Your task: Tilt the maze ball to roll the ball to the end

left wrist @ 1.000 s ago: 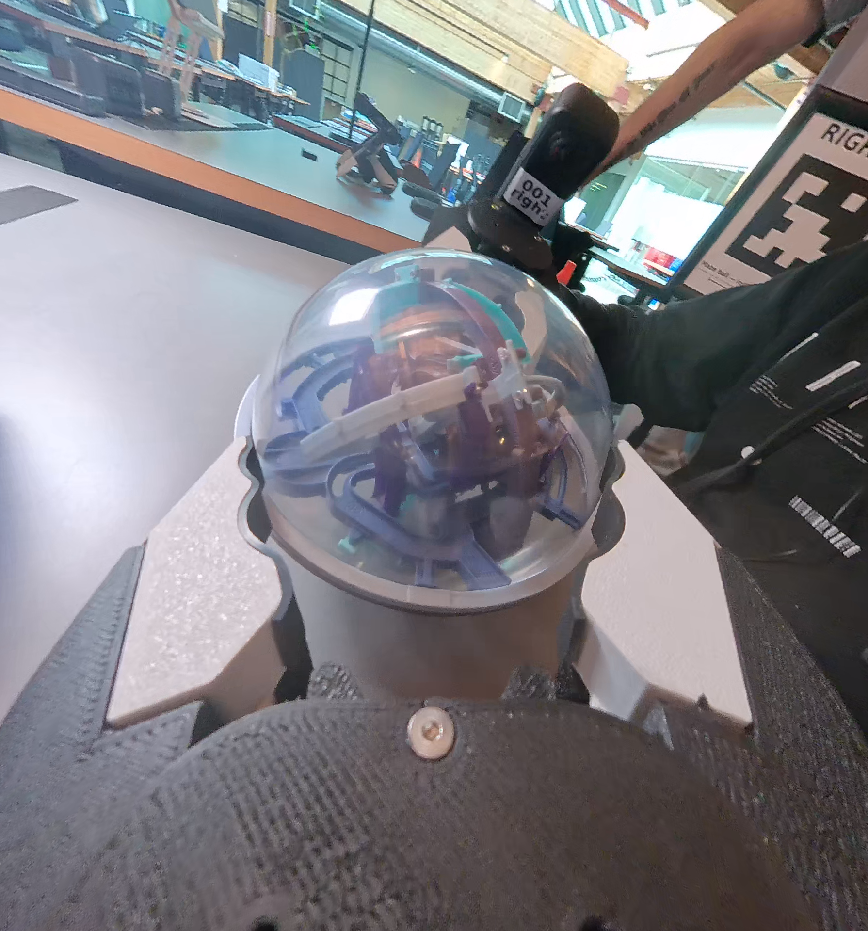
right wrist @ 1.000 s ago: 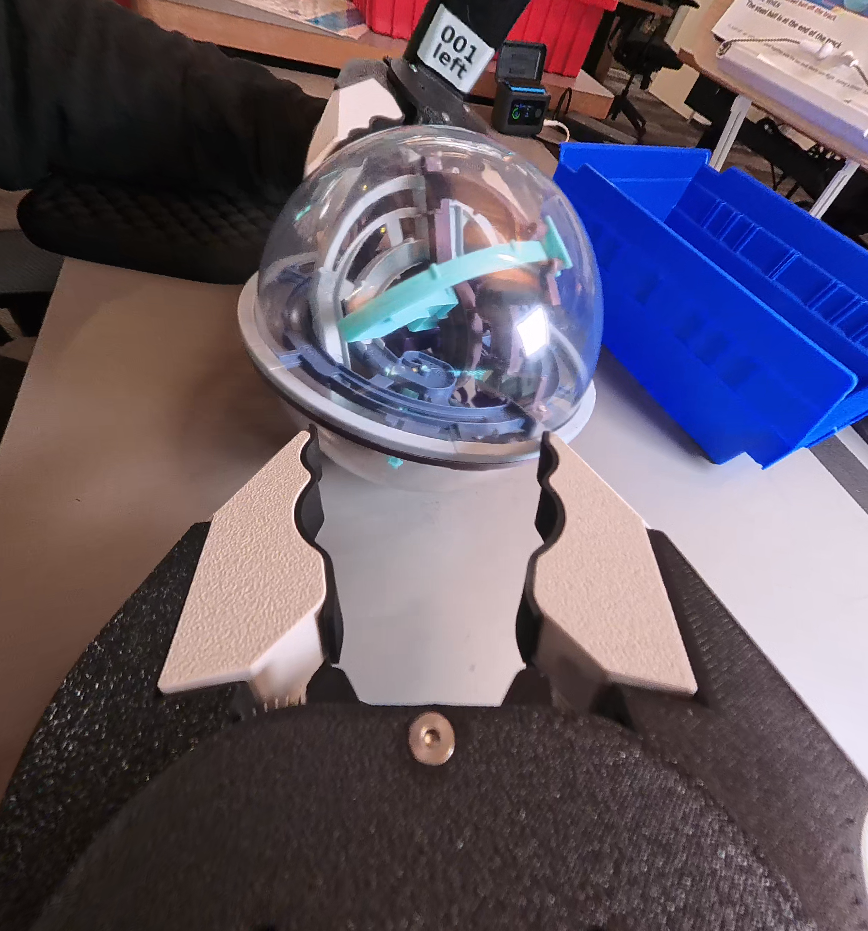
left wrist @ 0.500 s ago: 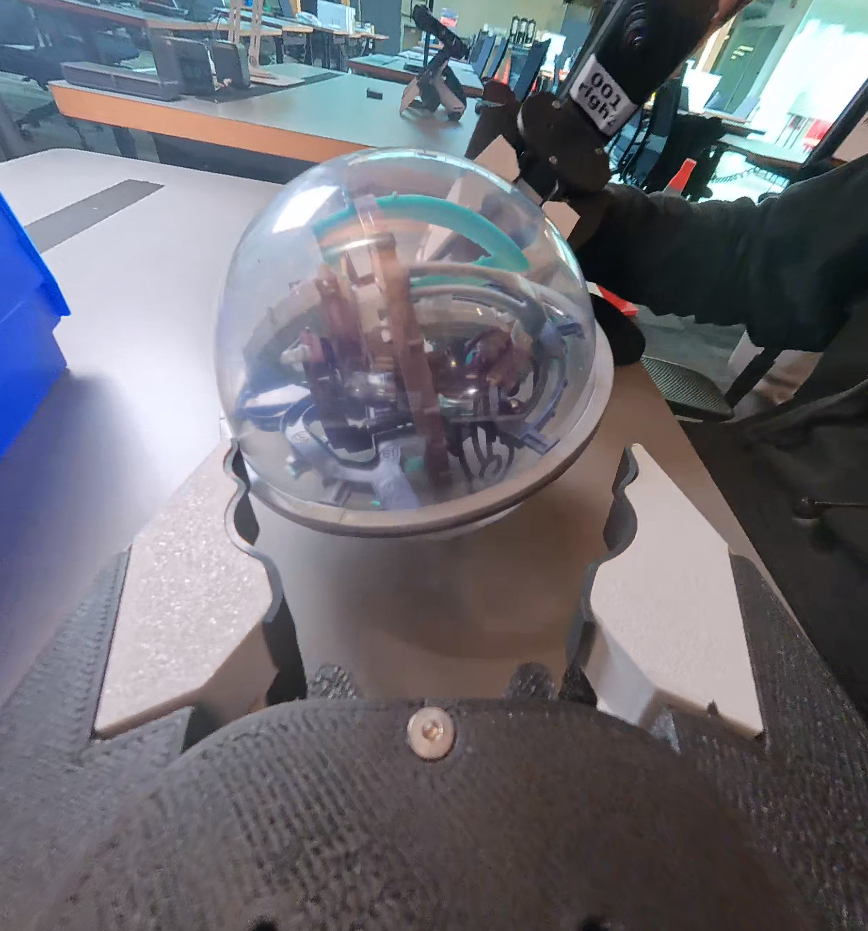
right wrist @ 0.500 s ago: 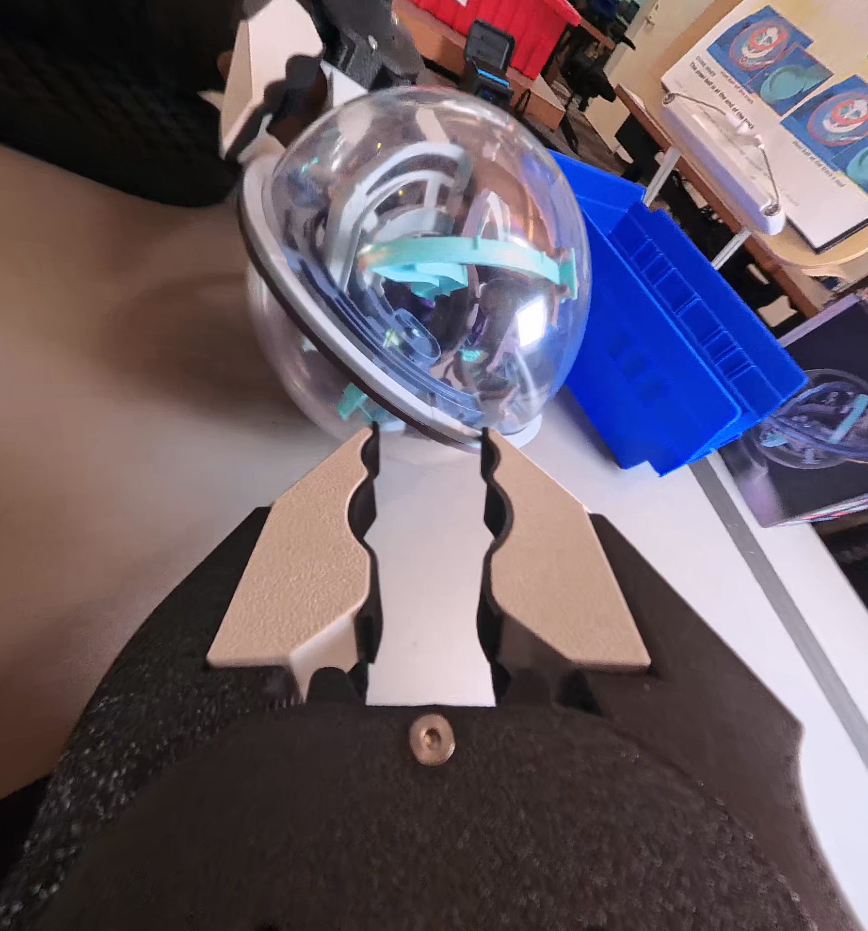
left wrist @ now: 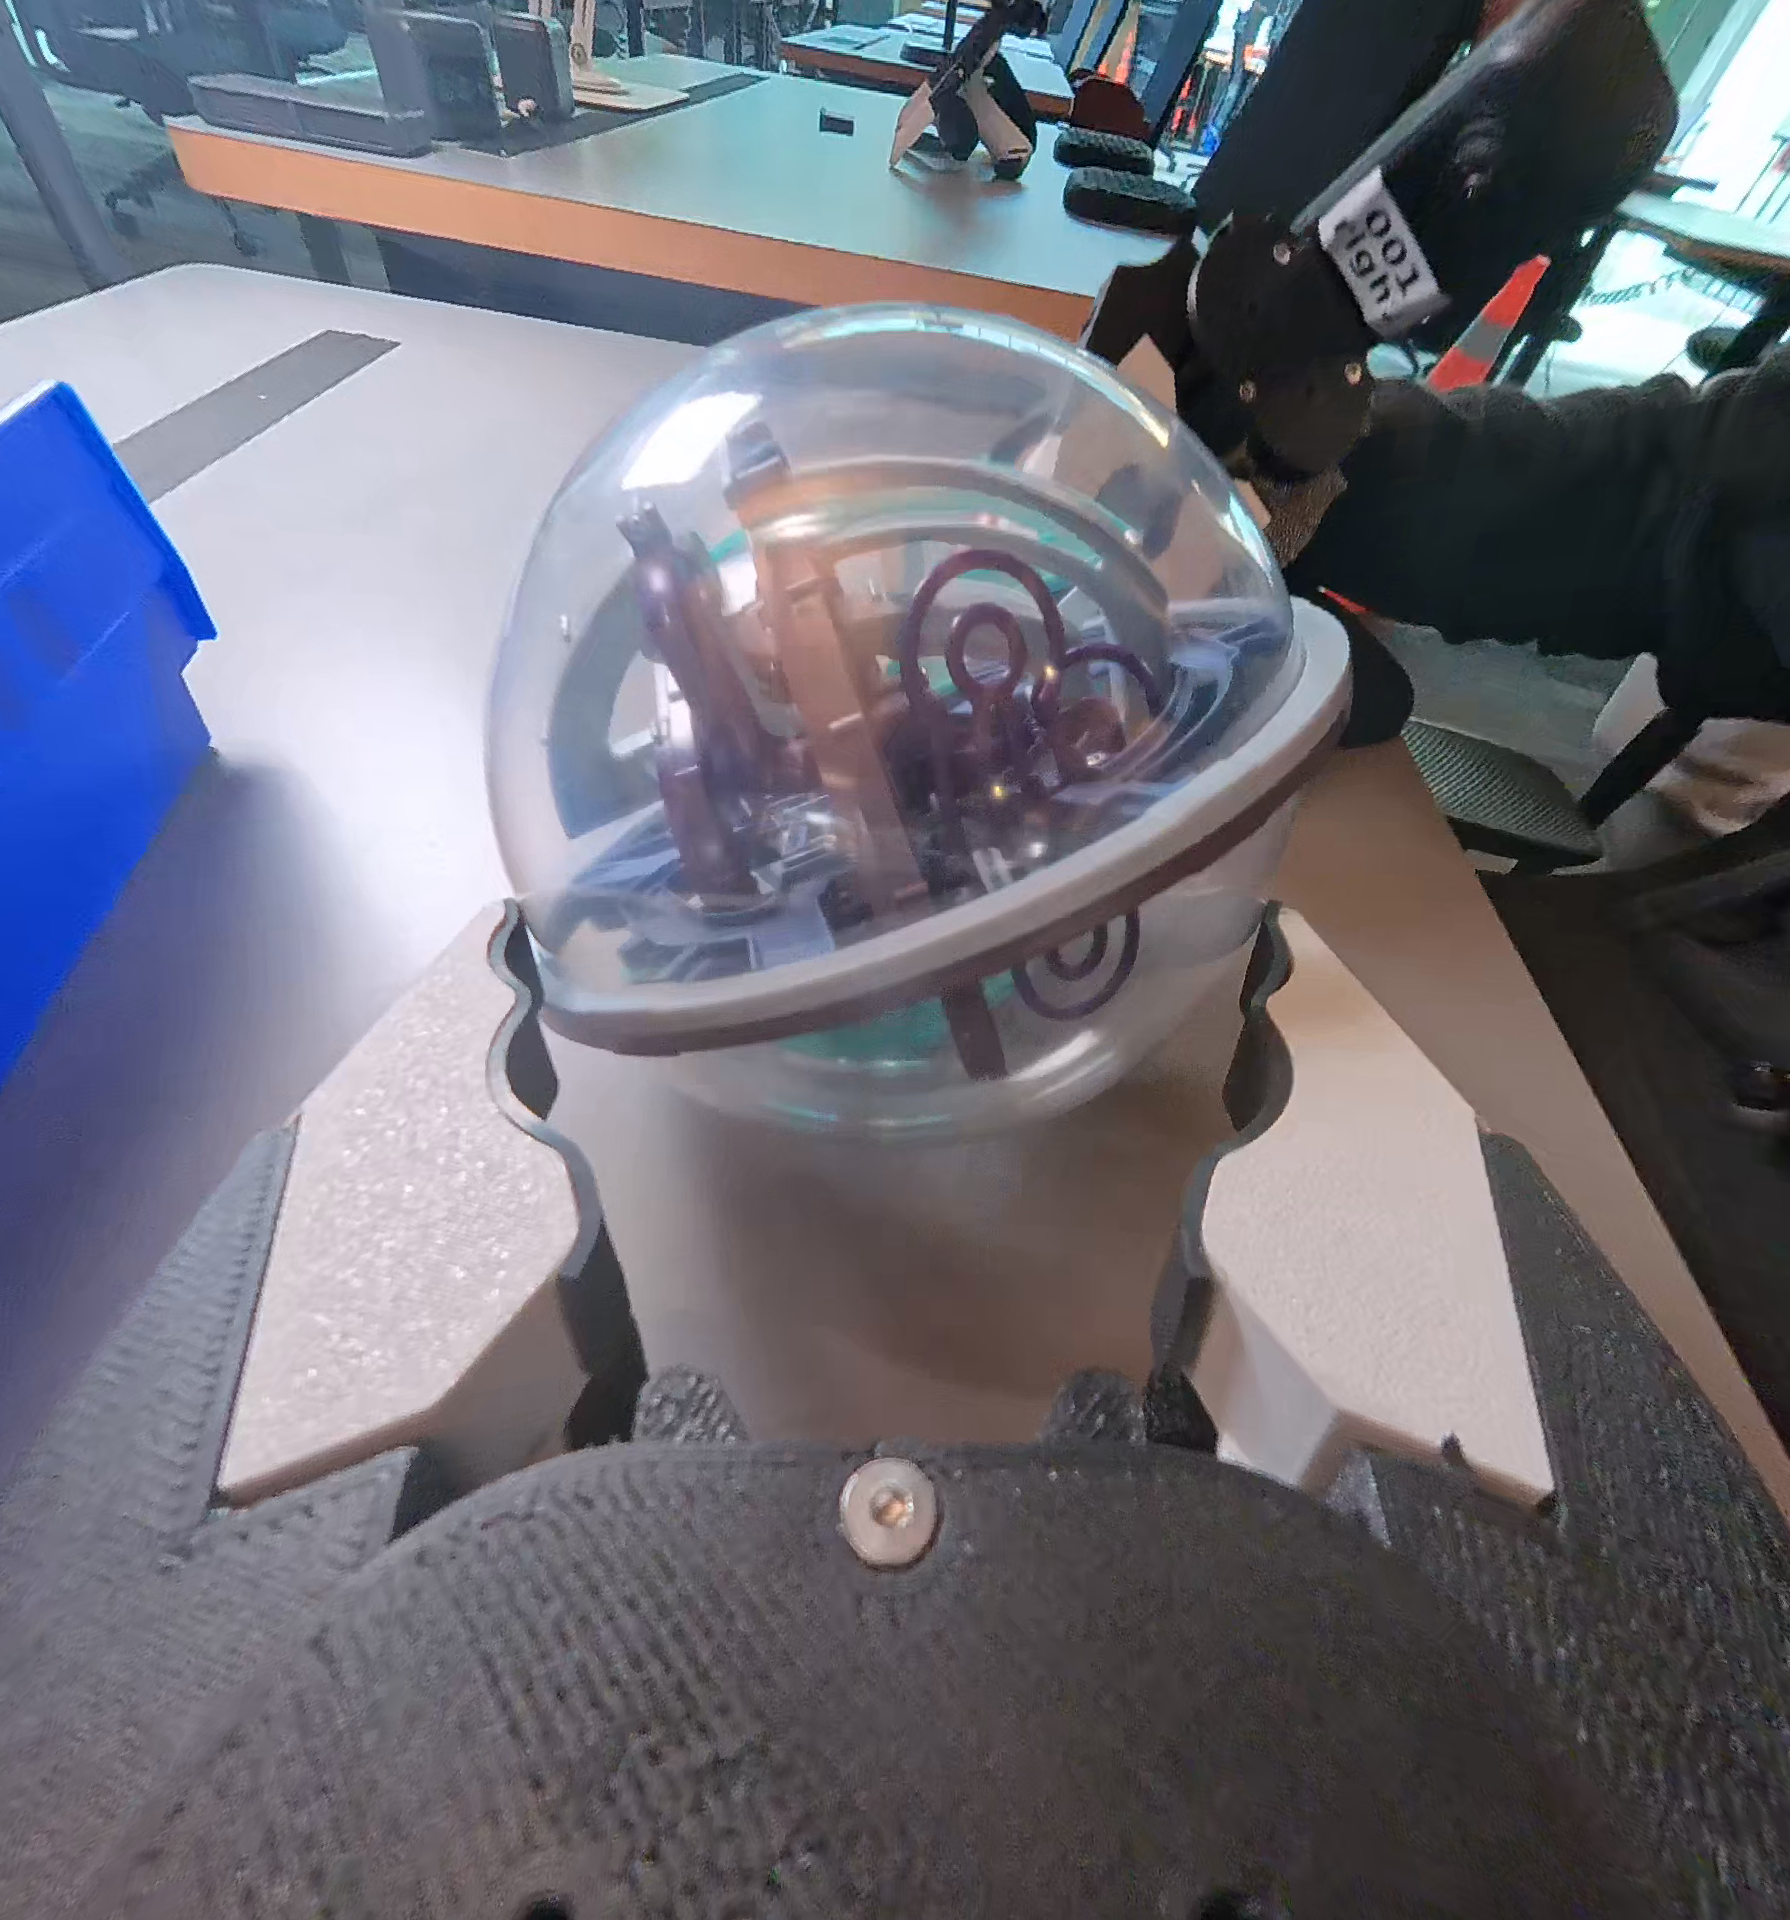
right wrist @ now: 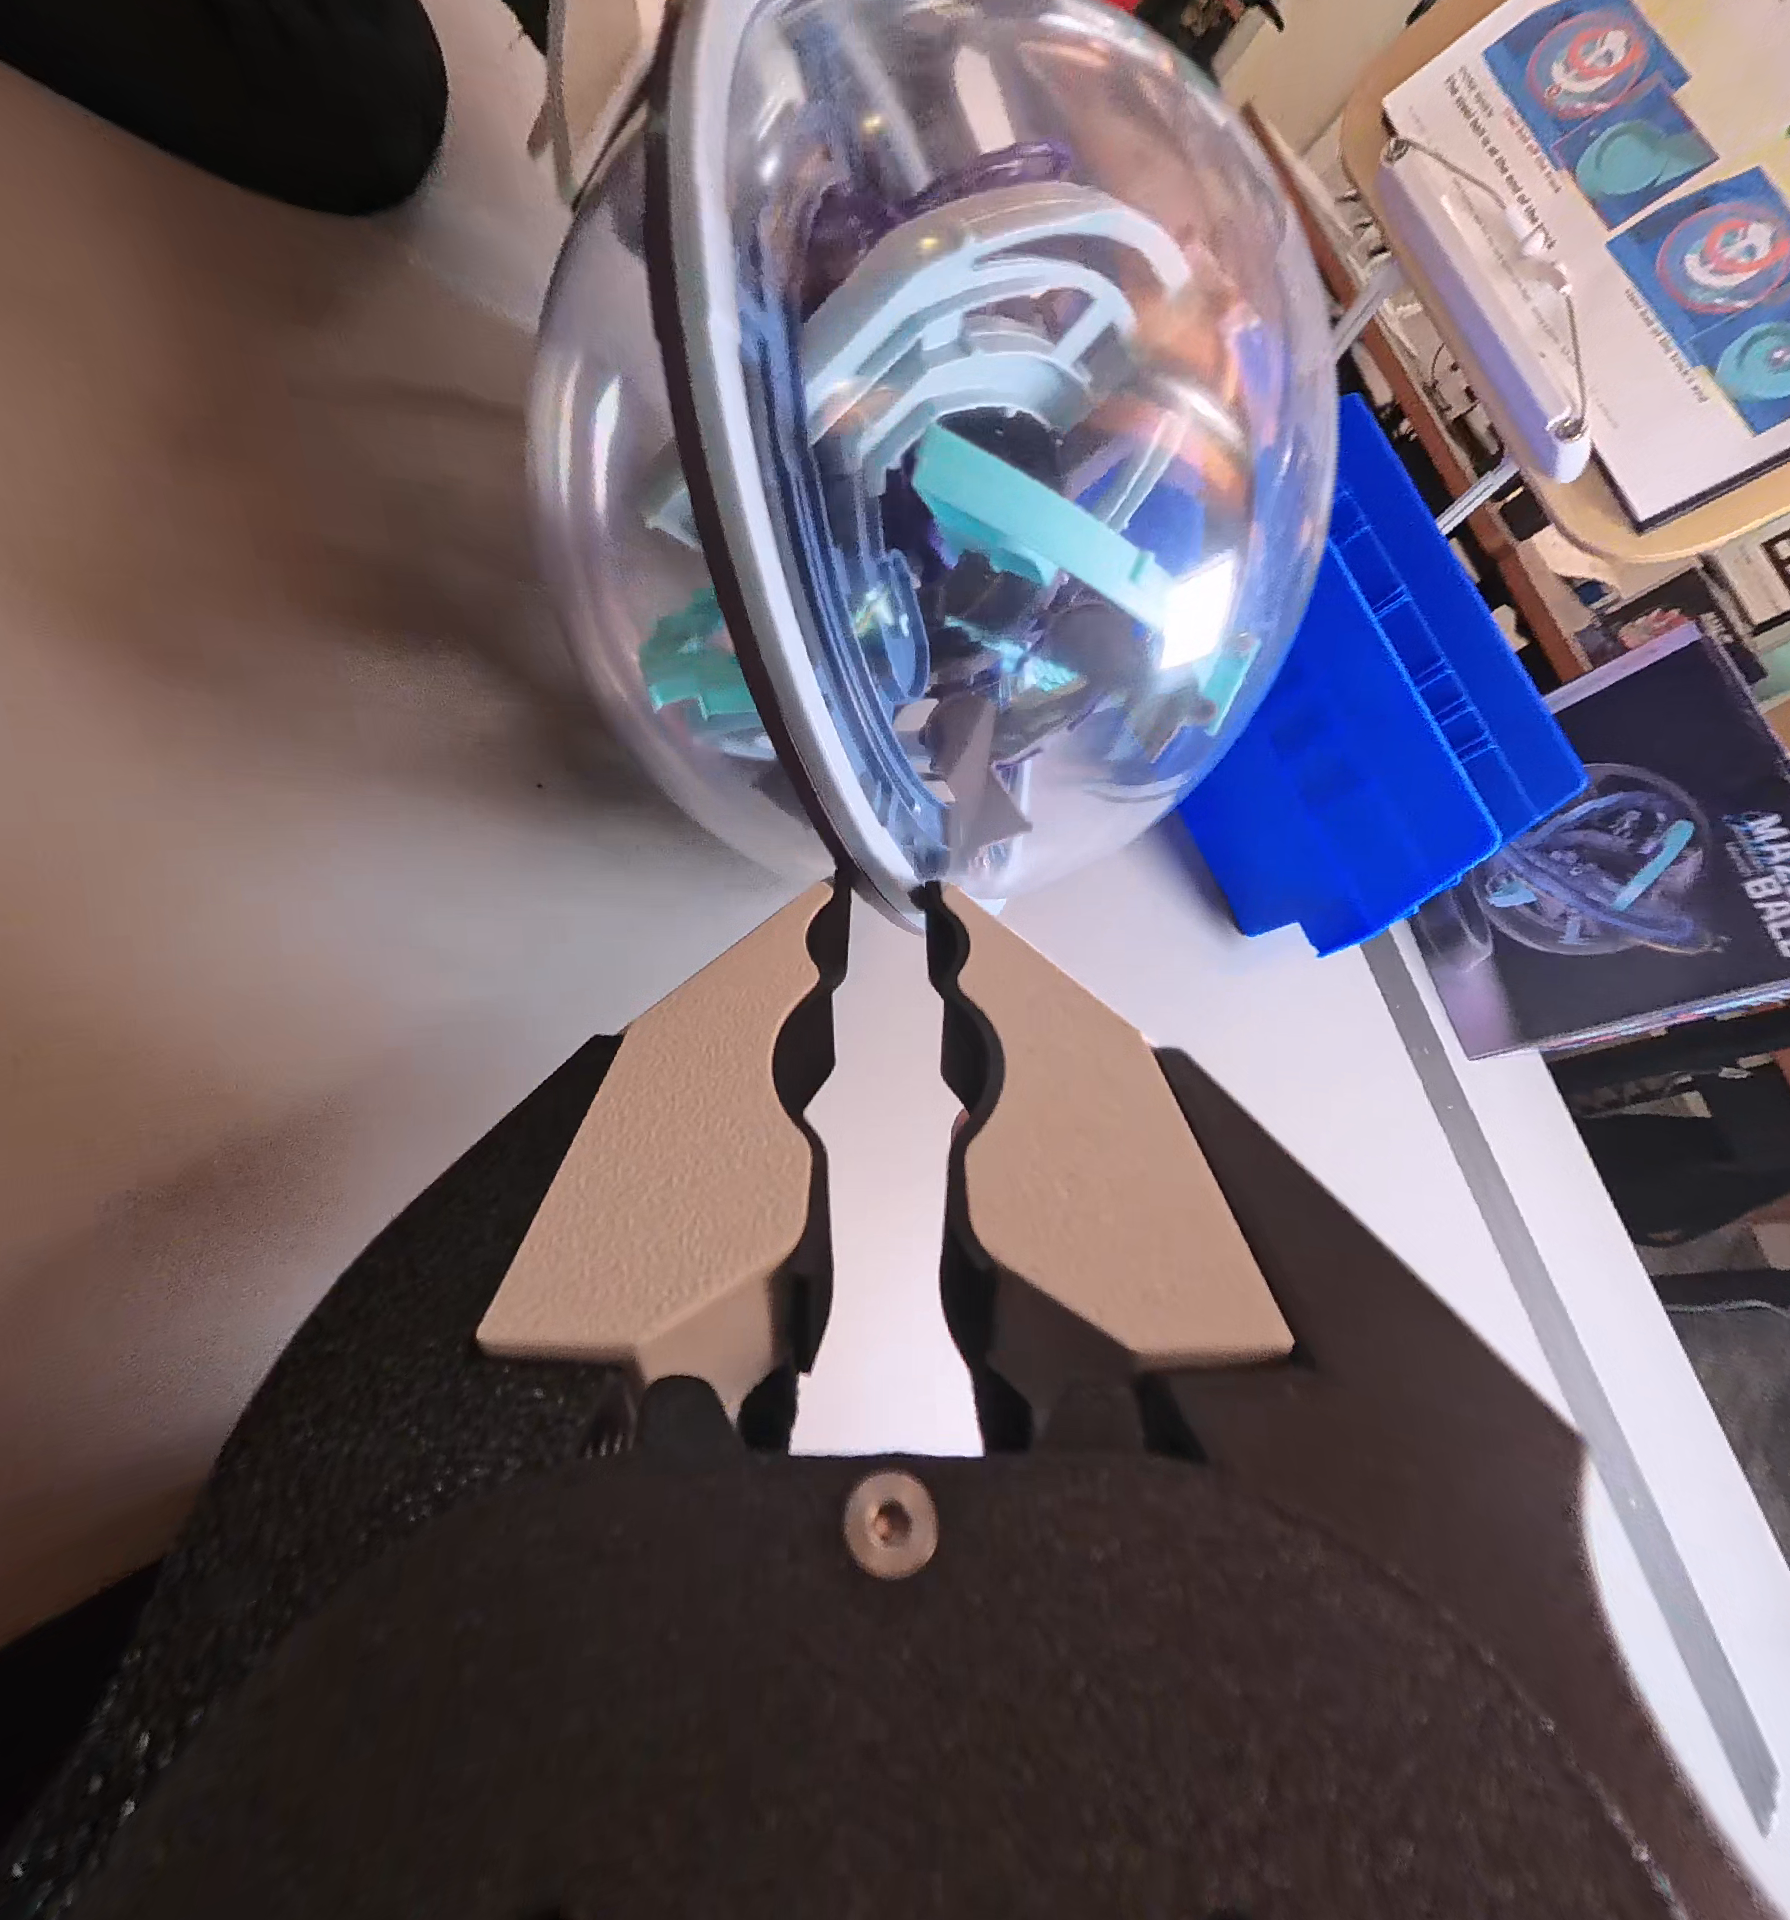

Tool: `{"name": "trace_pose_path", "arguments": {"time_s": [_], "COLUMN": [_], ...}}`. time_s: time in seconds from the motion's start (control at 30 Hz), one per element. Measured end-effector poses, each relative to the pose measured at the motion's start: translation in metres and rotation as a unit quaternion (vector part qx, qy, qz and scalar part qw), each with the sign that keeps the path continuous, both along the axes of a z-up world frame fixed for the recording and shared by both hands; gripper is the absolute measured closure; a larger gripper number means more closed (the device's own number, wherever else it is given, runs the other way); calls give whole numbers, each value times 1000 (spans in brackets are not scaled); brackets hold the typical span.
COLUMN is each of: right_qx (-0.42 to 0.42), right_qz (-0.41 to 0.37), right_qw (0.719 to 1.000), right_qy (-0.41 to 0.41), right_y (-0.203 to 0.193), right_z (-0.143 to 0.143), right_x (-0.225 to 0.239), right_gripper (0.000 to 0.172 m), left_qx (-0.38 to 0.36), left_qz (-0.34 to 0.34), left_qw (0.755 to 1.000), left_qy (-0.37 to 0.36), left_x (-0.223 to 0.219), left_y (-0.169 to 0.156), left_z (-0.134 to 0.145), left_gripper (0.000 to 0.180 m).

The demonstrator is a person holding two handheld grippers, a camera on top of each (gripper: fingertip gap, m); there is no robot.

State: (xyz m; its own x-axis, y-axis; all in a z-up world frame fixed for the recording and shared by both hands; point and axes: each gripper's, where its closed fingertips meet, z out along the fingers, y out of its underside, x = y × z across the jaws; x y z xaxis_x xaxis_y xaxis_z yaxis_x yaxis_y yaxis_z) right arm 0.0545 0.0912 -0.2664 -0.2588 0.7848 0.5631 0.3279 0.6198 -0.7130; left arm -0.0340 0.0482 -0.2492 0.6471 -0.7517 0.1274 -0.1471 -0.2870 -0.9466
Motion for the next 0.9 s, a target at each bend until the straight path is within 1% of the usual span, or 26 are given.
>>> {"name": "trace_pose_path", "arguments": {"time_s": [0.27, 0.47, 0.9], "right_qx": [-23, -52, -87], "right_qz": [-13, -20, -20], "right_qw": [1000, 998, 995], "right_qy": [-14, -22, -37], "right_y": [3, 7, 10], "right_z": [-7, -11, -18], "right_x": [-1, -3, -7], "right_gripper": [162, 163, 164], "left_qx": [-38, -70, -89], "left_qz": [-1, 4, 7], "left_qw": [999, 996, 992], "left_qy": [-17, -51, -86], "left_x": [-1, -4, -7], "left_y": [9, 19, 36], "left_z": [6, 11, 19], "left_gripper": [48, 48, 49]}}
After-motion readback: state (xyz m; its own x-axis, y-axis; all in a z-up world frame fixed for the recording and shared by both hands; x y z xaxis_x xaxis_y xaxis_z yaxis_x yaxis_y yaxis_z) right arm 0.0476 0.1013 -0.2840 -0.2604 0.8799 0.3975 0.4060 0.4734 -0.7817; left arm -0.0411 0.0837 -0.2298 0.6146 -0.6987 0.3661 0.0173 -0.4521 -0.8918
